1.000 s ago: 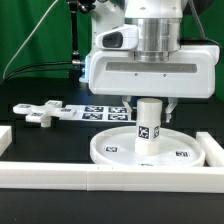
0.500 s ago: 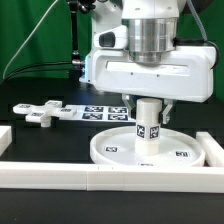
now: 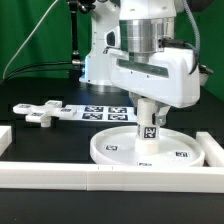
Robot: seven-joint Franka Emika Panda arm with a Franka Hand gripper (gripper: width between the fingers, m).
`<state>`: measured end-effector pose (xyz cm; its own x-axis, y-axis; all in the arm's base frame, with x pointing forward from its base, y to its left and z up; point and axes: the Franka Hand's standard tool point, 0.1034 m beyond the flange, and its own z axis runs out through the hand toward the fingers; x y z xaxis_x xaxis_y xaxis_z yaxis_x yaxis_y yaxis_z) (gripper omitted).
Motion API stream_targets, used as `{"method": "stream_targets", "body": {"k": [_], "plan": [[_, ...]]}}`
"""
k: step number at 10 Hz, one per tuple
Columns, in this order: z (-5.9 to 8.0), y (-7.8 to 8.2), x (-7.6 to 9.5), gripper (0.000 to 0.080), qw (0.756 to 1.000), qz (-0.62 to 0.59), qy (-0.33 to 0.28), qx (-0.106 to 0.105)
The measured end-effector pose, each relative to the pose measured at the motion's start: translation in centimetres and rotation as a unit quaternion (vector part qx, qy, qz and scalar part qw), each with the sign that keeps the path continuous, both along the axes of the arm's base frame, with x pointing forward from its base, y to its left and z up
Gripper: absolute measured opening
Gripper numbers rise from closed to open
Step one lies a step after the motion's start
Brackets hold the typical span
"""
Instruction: Assemble round table
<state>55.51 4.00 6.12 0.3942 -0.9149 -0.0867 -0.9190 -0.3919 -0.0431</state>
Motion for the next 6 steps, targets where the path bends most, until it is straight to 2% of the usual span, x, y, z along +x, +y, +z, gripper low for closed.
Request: {"method": "stream_targets", "body": {"k": [4, 5, 6], "plan": [[-0.05, 0.23, -0.02, 0.0414, 0.999, -0.034, 0.003, 0.008], [-0.05, 0.24, -0.02, 0.0610, 1.000, -0.011, 0.001, 0.008], [0.11, 0.39, 0.25, 0.0610, 1.000, 0.019, 0.002, 0.009]]}}
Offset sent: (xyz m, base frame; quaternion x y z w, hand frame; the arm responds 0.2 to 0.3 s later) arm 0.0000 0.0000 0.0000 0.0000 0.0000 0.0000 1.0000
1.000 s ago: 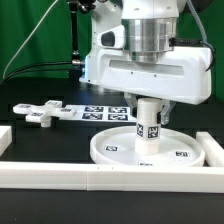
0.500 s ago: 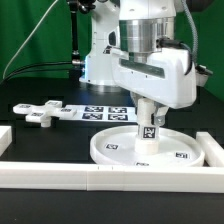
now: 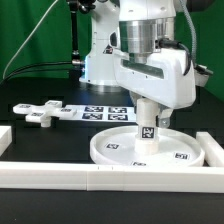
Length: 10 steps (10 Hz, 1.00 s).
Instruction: Assemble round table
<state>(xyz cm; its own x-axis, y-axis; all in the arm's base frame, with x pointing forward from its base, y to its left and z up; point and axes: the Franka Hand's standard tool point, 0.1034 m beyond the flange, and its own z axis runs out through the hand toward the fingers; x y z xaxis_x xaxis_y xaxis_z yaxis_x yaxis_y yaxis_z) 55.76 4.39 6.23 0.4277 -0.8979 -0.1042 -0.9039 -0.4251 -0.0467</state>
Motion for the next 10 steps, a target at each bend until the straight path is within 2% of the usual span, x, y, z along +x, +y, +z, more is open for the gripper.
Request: {"method": "stream_targets", "body": {"k": [1, 5, 7, 8, 9, 10], "plan": [[0.1, 0.2, 0.4, 0.0642, 0.999, 0.036, -0.003, 0.001], [0.0, 0.2, 0.4, 0.0649, 0.981, 0.192, -0.021, 0.002], [0.1, 0.4, 0.4, 0.0649, 0.976, 0.217, -0.024, 0.003], [0.9, 1.1, 0.2, 0.0649, 0.974, 0.227, -0.027, 0.001], [2.5, 2.0, -0.4, 0.0649, 0.968, 0.250, -0.033, -0.006], [3.8, 2.2, -1.5, 0.0649, 0.959, 0.284, -0.022, -0.005]]}}
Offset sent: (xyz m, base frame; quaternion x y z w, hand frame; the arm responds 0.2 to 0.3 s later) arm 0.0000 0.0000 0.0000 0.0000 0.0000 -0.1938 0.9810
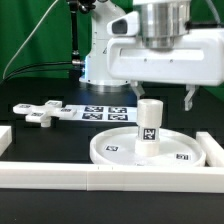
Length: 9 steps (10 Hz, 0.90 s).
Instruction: Assemble round table
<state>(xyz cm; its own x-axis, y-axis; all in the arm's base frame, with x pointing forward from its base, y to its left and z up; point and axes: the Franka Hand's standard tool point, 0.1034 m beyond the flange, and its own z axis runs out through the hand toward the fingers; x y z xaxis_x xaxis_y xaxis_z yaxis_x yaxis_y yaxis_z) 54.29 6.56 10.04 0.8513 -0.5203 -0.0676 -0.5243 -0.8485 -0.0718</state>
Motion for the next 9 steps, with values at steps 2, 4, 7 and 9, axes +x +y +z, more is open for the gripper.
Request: {"method": "stream_targets", "body": {"k": [2, 4, 7, 9], "plan": [[2.0, -1.4, -1.5, 0.0649, 0.996, 0.083, 0.015, 0.012], [1.6, -1.2, -1.3, 0.0649, 0.997, 0.070, 0.013, 0.010], [1.5, -1.2, -1.4, 0.0649, 0.997, 0.078, 0.013, 0.010], [0.9, -2.9, -2.7, 0.0649, 0.975, 0.223, 0.015, -0.013]]}}
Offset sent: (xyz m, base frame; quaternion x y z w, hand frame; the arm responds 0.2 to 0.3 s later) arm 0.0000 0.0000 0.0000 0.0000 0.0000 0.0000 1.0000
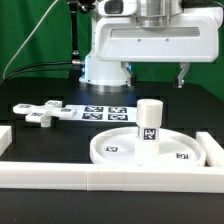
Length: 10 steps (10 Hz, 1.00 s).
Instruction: Assemble round table
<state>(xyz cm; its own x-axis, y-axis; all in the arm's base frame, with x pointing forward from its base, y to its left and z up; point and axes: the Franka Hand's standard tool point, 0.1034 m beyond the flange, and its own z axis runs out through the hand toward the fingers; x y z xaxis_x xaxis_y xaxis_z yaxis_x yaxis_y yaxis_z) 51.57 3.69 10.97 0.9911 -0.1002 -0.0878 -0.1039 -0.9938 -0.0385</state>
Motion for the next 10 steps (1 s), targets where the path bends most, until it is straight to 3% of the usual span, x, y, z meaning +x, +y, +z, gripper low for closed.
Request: {"method": "stream_targets", "body": {"k": [2, 4, 6, 9, 10], "plan": [[-0.2, -1.3, -0.9, 0.0649, 1.000, -0.012, 0.004, 0.020], [-0.3, -0.9, -0.8, 0.0649, 0.998, 0.064, -0.001, 0.024], [-0.5, -1.5, -1.1, 0.0649, 0.991, 0.134, -0.006, 0.027], [-1.2, -6.8, -3.9, 0.0649, 0.982, 0.186, -0.037, -0.005], [-1.5, -8.2, -4.8, 0.0649, 0.984, 0.174, -0.038, -0.007]]}}
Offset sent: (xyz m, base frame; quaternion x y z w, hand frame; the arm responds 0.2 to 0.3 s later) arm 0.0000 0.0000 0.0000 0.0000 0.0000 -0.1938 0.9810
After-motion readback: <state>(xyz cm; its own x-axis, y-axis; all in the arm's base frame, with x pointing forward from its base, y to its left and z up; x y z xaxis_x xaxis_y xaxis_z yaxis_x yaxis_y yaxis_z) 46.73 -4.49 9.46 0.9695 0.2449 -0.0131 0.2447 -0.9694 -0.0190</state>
